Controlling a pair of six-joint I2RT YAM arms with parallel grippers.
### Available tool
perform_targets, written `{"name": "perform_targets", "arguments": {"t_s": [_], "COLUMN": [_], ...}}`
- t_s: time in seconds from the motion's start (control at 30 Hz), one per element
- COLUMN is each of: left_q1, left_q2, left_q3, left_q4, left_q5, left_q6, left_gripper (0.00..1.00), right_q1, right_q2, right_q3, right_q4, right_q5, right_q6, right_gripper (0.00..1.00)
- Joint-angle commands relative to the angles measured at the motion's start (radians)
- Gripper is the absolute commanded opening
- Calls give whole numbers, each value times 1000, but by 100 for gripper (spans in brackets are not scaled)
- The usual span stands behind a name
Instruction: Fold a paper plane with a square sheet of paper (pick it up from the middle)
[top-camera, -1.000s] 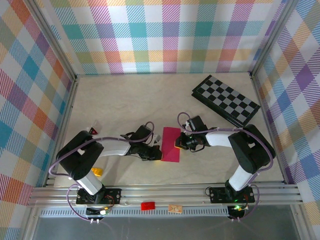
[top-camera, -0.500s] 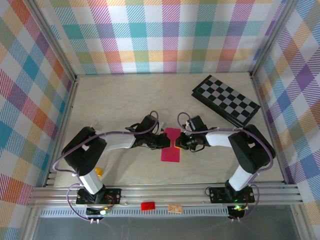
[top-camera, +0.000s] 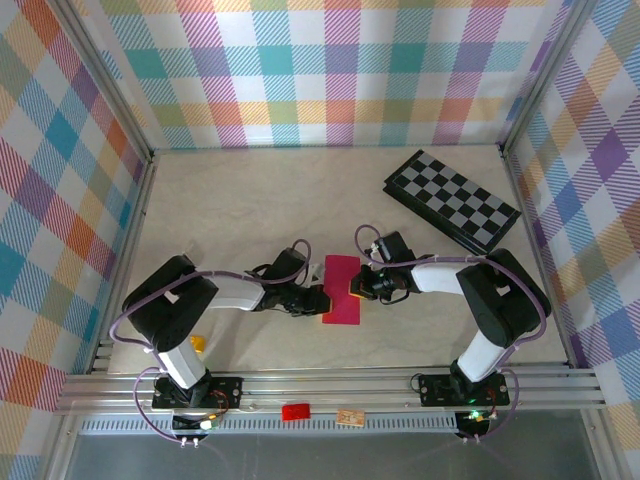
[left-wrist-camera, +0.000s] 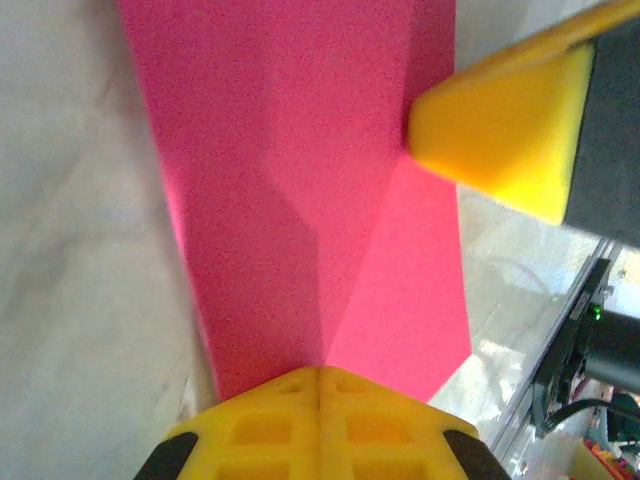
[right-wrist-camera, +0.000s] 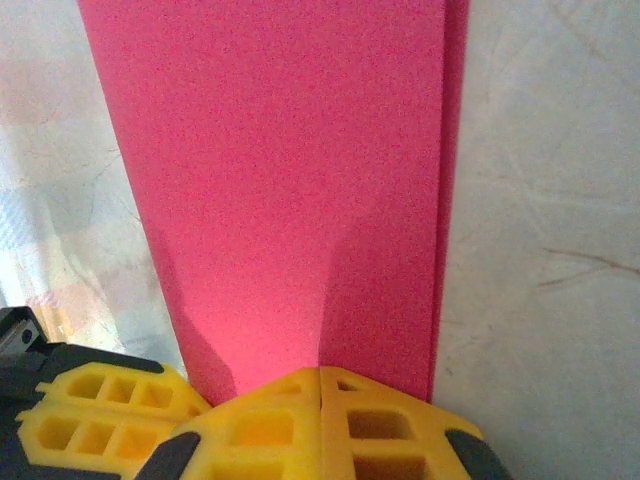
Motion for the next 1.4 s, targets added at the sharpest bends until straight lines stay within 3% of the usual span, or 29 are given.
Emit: {"name": "perform_targets", "arguments": {"t_s": [0.0,0.3,0.63,0.87,1.17,1.37], "left_q1": [10,8,-10,-12,-34,-37], "left_q2": [-27,-164,-3,-37,-153,-241], "left_q3": [-56,-28,53,-33,-49,29], "left_q4": [-94,-82,-27,-140,-365,-341], "left_q5": [30,33,86,93,-17,-142], "left_q6": [31,2,-20,73,209,131], "left_gripper": [2,2,2,2,2,1], "right_q1": [-7,-7,-7,-7,-7,-7], "right_q2": [39,39,42,39,45,48], "right_q3": [-36,-40,-38,-35,-34,-32], "right_q4": [-103,-103,-103,-108,-102,-105], "right_q5": [88,90,96,96,94,94], "right_q6": [-3,-4,1,-1,1,0], "right_gripper": [0,0,0,0,0,0]}}
